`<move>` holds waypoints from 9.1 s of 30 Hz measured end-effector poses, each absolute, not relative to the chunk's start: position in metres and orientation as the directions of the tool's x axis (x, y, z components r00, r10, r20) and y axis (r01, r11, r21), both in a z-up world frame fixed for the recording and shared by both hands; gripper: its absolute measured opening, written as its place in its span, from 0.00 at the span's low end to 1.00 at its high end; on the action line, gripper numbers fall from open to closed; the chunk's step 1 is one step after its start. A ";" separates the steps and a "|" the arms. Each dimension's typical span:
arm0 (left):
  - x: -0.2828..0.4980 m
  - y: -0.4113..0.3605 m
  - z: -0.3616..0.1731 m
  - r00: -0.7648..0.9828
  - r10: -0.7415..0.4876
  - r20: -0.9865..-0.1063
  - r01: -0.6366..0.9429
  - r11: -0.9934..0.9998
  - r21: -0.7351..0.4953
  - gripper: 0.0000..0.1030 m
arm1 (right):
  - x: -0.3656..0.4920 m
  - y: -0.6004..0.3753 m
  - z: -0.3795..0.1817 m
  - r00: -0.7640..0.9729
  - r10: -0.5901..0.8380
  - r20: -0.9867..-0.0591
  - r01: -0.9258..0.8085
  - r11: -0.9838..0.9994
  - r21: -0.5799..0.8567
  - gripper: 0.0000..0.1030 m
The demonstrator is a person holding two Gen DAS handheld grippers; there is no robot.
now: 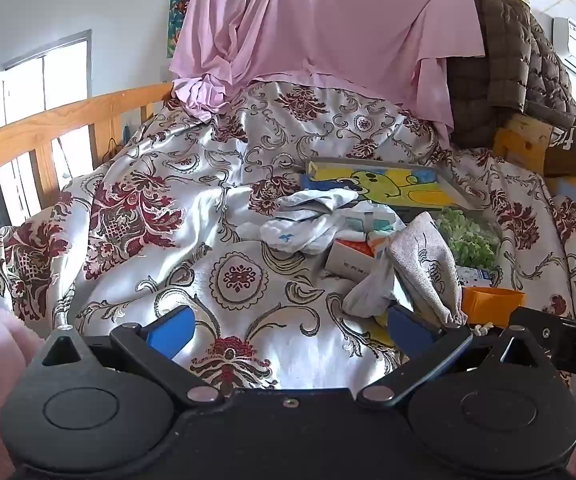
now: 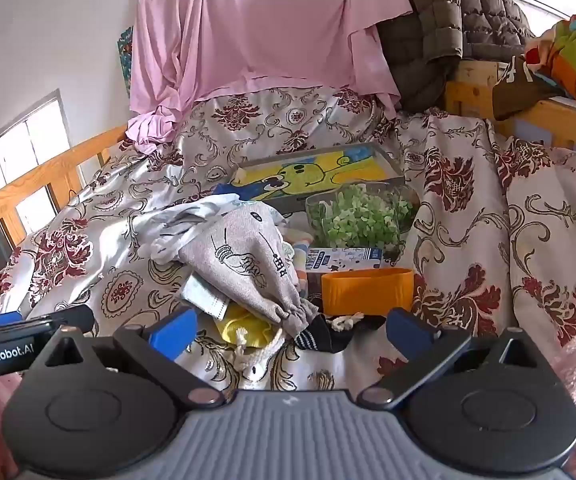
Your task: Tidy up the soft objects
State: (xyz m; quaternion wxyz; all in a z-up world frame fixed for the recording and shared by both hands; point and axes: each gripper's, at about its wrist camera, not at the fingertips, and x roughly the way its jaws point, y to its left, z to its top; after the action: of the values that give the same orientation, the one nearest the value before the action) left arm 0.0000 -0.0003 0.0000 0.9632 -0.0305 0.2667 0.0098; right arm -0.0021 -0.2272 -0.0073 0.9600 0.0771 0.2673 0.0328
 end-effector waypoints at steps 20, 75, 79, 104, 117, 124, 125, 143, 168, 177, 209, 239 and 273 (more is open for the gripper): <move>0.000 0.000 0.000 0.859 0.002 -0.512 -0.034 0.998 -0.054 0.99 | -0.002 -0.227 -0.008 0.853 0.107 -0.511 -0.021 0.985 0.171 1.00; 0.000 0.000 0.000 0.857 0.002 -0.515 -0.035 0.998 -0.053 0.99 | -0.003 -0.224 -0.011 0.850 0.110 -0.515 -0.020 0.984 0.177 1.00; 0.000 0.000 0.000 0.857 0.002 -0.515 -0.035 0.998 -0.053 0.99 | -0.002 -0.224 -0.011 0.850 0.110 -0.515 -0.020 0.984 0.178 1.00; 0.001 -0.002 -0.005 0.852 -0.006 -0.523 -0.026 0.998 -0.055 0.99 | -0.007 -0.222 -0.008 0.845 0.116 -0.522 -0.017 0.981 0.191 1.00; 0.026 0.003 -0.002 0.778 -0.161 -0.608 0.078 0.984 -0.160 0.99 | 0.037 -0.222 -0.002 0.764 0.176 -0.621 -0.113 0.984 0.139 1.00; 0.067 0.002 0.002 0.691 -0.218 -0.689 0.132 0.976 -0.176 0.99 | 0.084 -0.222 0.004 0.699 0.232 -0.677 -0.269 0.962 0.051 1.00; 0.073 0.002 0.002 0.676 -0.229 -0.701 0.144 0.973 -0.179 0.99 | 0.090 -0.224 0.004 0.684 0.250 -0.685 -0.293 0.954 0.056 1.00; 0.150 -0.024 -0.022 0.564 -0.370 -0.739 0.409 0.902 -0.139 0.97 | 0.145 -0.202 -0.036 0.557 0.243 -0.794 -0.506 0.857 -0.093 0.94; 0.163 -0.018 -0.036 0.554 -0.447 -0.702 0.424 0.878 -0.224 0.16 | 0.162 -0.222 -0.033 0.598 0.301 -0.743 -0.435 0.900 0.014 0.29; 0.172 -0.014 -0.039 0.578 -0.422 -0.699 0.368 0.899 -0.239 0.28 | 0.172 -0.238 -0.034 0.589 0.314 -0.745 -0.364 0.926 0.102 0.33; 0.161 0.007 -0.010 0.672 -0.511 -0.535 0.337 0.855 -0.393 0.14 | 0.159 -0.283 0.000 0.662 0.506 -0.552 -0.353 0.861 0.366 0.22; 0.363 -0.050 0.012 0.774 -0.414 -0.479 0.252 0.895 -0.367 0.15 | 0.360 -0.321 -0.004 0.902 0.313 -0.299 -0.129 0.854 0.504 0.23; 0.403 -0.076 -0.014 0.680 -0.334 -0.653 0.084 0.920 -0.382 0.56 | 0.360 -0.340 -0.008 0.828 0.259 -0.497 0.038 0.859 0.511 0.83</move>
State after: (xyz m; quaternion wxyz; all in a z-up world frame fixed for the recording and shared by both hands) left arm 0.4029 -0.0760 -0.0136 0.9020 -0.1626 0.3828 -0.1159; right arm 0.3601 -0.3396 -0.0077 0.9204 0.2588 0.2869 0.0599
